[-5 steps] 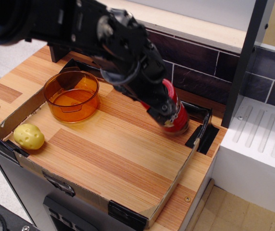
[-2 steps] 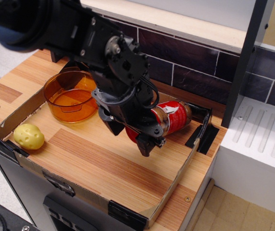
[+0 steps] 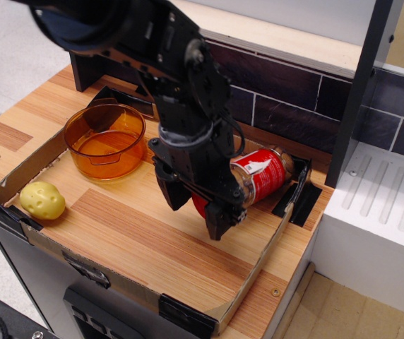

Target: Topple basil bottle

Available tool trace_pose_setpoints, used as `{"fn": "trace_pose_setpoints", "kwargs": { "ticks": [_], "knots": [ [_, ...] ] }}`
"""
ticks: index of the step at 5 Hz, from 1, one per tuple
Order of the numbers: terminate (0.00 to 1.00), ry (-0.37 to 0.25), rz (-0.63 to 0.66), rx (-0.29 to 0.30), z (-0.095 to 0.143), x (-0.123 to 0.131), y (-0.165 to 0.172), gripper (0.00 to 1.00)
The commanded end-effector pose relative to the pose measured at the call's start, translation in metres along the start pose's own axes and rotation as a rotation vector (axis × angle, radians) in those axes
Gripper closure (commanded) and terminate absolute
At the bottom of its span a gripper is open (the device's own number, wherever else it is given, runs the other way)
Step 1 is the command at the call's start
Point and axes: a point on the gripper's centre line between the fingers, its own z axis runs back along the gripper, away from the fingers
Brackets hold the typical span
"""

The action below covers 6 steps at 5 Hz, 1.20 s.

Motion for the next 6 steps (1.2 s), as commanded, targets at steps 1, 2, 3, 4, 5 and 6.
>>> {"fn": "trace_pose_setpoints", "kwargs": {
  "ticks": [1, 2, 3, 4, 5, 6],
  "knots": [
    [0.00, -0.020, -0.034, 0.035, 0.011, 0.006, -0.005, 0.00],
    [0.00, -0.066, -0.040, 0.046, 0.026, 0.011, -0.006, 0.00],
    [0.00, -0.100, -0.012, 0.067, 0.044, 0.021, -0.007, 0.00],
    [0.00, -0.112, -0.008, 0.120, 0.054, 0.034, -0.003, 0.00],
    [0.00, -0.112, -0.008, 0.120, 0.054, 0.034, -0.003, 0.00],
    [1.00, -0.112, -0.008, 0.120, 0.054, 0.034, -0.003, 0.00]
  ]
}}
